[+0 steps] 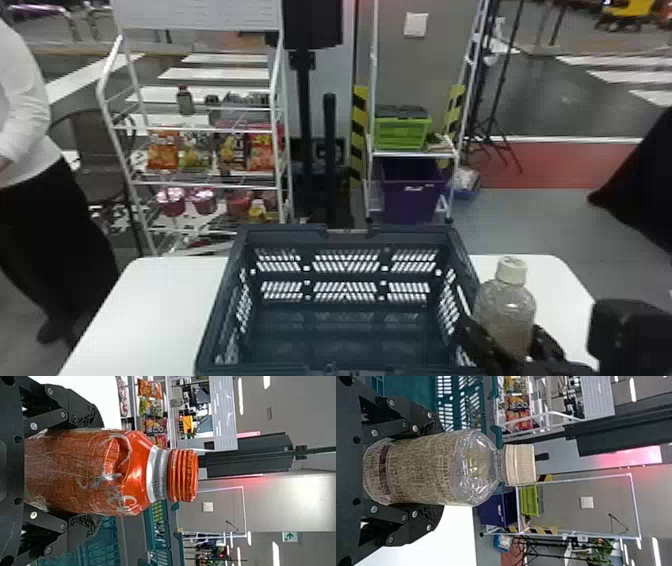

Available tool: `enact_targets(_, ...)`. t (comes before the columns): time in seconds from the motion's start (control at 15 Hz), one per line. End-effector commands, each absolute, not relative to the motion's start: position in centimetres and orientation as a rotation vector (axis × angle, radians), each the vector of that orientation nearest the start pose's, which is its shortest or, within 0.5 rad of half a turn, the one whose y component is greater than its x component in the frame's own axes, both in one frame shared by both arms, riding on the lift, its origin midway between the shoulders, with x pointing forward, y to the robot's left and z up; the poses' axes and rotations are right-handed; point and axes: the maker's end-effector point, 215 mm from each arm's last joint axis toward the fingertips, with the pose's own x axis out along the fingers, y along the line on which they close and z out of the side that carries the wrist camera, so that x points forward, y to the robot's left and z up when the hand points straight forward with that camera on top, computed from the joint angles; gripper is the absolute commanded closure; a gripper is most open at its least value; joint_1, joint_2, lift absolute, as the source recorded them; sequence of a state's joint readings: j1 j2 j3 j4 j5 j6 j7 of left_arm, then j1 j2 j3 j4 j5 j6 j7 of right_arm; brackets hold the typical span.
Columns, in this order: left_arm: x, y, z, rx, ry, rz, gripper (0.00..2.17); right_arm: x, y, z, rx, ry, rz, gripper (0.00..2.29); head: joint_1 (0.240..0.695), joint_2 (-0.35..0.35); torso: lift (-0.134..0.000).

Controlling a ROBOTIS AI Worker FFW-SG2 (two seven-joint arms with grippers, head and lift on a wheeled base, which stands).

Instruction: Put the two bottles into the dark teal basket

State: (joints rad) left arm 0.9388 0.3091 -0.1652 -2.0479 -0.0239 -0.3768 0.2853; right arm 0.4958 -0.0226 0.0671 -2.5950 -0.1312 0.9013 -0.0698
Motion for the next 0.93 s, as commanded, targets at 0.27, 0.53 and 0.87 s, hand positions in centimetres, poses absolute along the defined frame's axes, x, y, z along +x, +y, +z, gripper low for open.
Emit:
enact_targets(0.27, 29.0, 21.4, -40.5, 0.094, 0.118, -0.053, 1.91, 46.4, -14.9, -33.7, 0.037, 0.517, 0.155, 2.22, 0.499, 0.0, 0.0)
enact_targets(0.53, 29.9, 21.9, -40.8, 0.081, 0.119, -0.041, 1.91, 50.1, -10.7, -33.9, 0.021, 0.526, 0.234, 2.22, 0.499, 0.0, 0.0)
enact_targets(0.87, 30.5, 22.4, -41.7, 0.071, 0.13, -0.031, 1.91, 51.2, -8.2, -36.8, -0.043, 0.688, 0.278, 2.22, 0.499, 0.0, 0.0)
